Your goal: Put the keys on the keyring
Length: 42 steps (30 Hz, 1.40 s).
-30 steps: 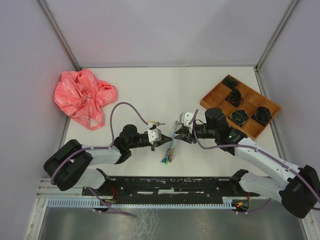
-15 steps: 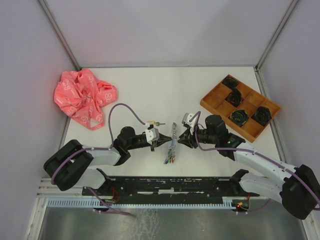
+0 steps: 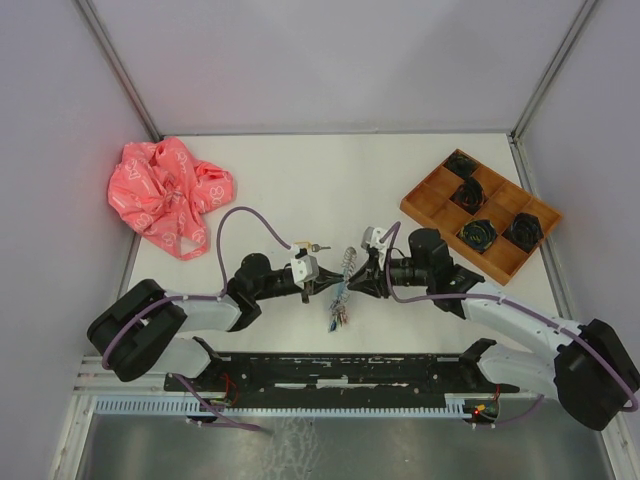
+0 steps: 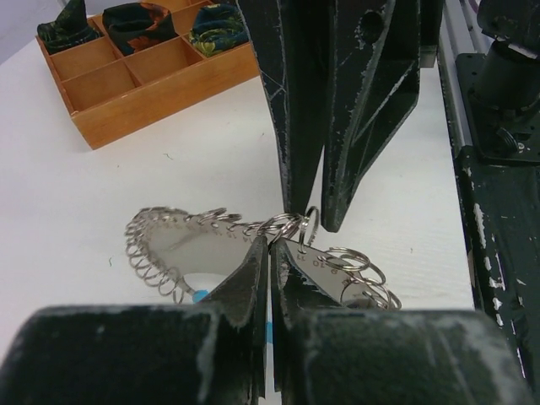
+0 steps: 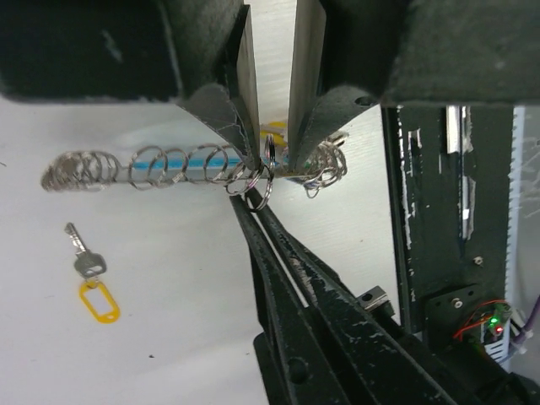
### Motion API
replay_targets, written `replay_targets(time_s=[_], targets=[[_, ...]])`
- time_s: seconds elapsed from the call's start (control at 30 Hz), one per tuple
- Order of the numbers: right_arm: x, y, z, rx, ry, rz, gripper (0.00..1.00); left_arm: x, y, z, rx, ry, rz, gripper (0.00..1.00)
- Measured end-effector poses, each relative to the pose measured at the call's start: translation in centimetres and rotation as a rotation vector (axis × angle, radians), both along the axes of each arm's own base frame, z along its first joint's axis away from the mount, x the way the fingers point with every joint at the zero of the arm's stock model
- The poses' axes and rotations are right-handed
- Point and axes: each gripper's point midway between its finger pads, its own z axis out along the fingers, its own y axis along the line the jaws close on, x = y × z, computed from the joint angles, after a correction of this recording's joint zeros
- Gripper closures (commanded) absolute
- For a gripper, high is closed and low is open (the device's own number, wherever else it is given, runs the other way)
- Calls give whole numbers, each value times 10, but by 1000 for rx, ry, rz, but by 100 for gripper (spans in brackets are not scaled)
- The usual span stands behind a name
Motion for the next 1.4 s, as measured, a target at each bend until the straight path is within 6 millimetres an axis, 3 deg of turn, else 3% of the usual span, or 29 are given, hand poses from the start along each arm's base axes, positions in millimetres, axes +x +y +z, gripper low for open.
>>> replay_targets(time_s=[0.37,0.6,0.83,1.4], targets=[[-30,-2,-10,-48,52,142,70,2,2,-2,3,8,24,97],[-4,-17,3,-85,-83,-34,63,4,3,-3,4,9,34,97],[1,-16,2,-60,-100,-64,53,4,3,-3,3,8,34,97],[32,-11,-13,-71,-108,-178,53,4,3,-3,2,12,33,97]])
